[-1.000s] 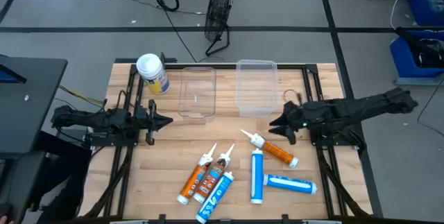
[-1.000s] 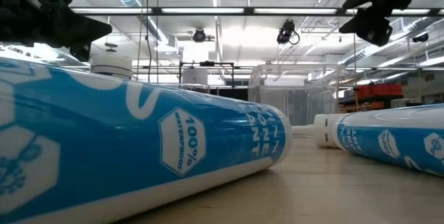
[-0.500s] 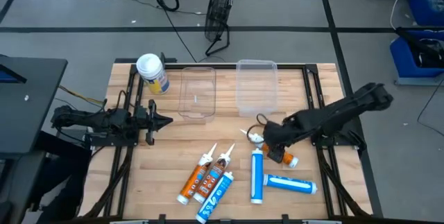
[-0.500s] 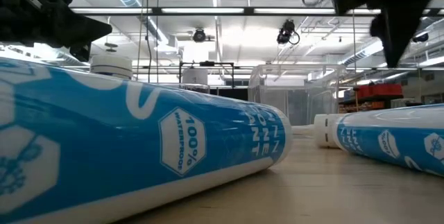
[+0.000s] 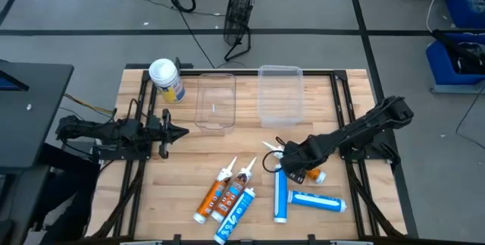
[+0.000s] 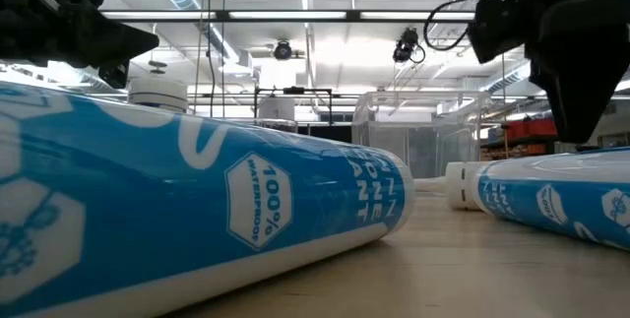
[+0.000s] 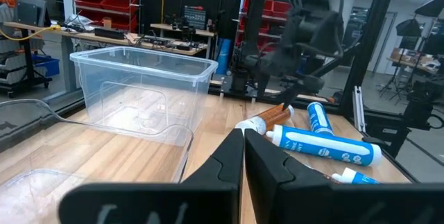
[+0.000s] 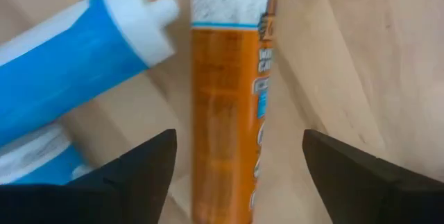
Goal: Pick & place silicon tubes, Sealant and Lysol wipes
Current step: Put the top right orange sealant into the left transparent bin
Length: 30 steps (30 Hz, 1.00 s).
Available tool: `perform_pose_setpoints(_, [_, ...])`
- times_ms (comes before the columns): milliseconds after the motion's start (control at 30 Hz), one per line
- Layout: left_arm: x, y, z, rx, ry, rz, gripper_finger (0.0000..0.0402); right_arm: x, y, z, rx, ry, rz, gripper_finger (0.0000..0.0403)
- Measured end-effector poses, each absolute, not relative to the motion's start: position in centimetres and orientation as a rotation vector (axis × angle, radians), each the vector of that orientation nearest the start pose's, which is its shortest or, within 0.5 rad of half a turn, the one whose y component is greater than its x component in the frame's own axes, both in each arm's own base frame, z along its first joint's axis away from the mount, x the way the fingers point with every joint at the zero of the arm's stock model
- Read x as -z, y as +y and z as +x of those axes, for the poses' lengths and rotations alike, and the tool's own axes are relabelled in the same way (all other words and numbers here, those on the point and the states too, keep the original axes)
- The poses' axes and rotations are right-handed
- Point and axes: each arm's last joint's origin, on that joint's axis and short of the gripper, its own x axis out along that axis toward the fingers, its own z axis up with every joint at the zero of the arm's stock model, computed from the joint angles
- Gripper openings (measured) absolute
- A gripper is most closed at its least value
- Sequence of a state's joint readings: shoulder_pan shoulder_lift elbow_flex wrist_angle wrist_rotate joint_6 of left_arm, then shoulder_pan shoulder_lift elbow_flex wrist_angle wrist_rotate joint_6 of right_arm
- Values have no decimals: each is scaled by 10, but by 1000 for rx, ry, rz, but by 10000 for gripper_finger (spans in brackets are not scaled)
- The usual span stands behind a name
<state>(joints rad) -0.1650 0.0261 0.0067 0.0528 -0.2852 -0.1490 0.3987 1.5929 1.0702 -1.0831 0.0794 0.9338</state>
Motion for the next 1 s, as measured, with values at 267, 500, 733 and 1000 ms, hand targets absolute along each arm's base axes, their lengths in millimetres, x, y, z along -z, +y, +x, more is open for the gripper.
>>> perform_pose_setpoints(267, [-169,-8,98,-118,-42,-156,18,-175,107,253,499,1540,305,331])
perform_pose_setpoints(500, [-169,-8,98,-117,-42,-155,18,-145,105,247,468,1510,360,320])
perform_pose_setpoints(733, [-169,-8,98,-117,-43,-160,18,-137,105,244,441,1489,398,292])
perform_pose_setpoints(1000, [-173,-8,97,-115,-88,-195,18,-137,105,246,431,1473,396,198])
